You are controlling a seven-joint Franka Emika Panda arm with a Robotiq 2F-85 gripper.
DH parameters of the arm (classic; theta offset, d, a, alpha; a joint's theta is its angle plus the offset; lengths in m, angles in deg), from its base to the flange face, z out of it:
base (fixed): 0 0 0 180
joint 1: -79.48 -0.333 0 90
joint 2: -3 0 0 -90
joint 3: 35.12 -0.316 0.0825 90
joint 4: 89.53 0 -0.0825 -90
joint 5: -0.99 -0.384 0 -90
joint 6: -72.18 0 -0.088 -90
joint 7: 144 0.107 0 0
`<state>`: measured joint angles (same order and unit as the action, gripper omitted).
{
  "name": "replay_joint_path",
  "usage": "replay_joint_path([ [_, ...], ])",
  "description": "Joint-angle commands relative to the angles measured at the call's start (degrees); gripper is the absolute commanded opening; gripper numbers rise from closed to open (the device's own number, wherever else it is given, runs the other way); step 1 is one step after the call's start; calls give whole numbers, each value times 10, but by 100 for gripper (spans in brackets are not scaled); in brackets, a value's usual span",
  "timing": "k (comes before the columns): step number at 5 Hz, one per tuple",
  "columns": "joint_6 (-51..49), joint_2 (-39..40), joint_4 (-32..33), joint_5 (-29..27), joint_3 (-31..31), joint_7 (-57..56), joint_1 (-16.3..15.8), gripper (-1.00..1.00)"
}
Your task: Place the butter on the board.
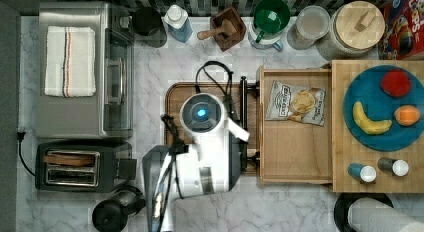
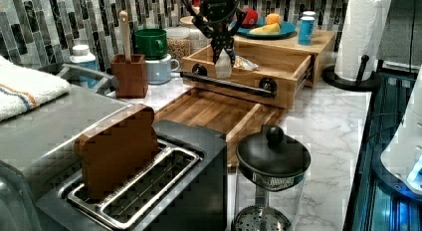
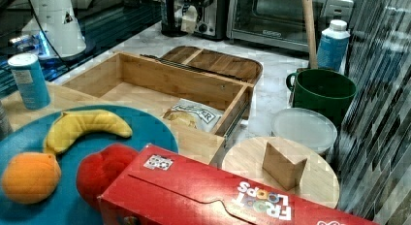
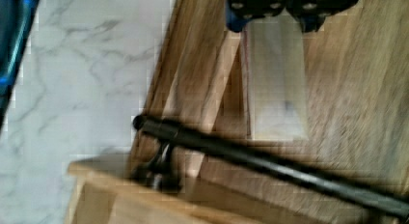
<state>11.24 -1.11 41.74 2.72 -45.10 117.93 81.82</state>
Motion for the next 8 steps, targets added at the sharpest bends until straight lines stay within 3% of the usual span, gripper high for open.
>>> replay_joint_path([
  [1, 86, -7, 27, -47, -48, 148, -17, -100],
  [4, 208, 15, 99, -9, -87, 279, -26, -100],
  [8, 251, 72, 118, -44, -90, 226, -35, -100],
])
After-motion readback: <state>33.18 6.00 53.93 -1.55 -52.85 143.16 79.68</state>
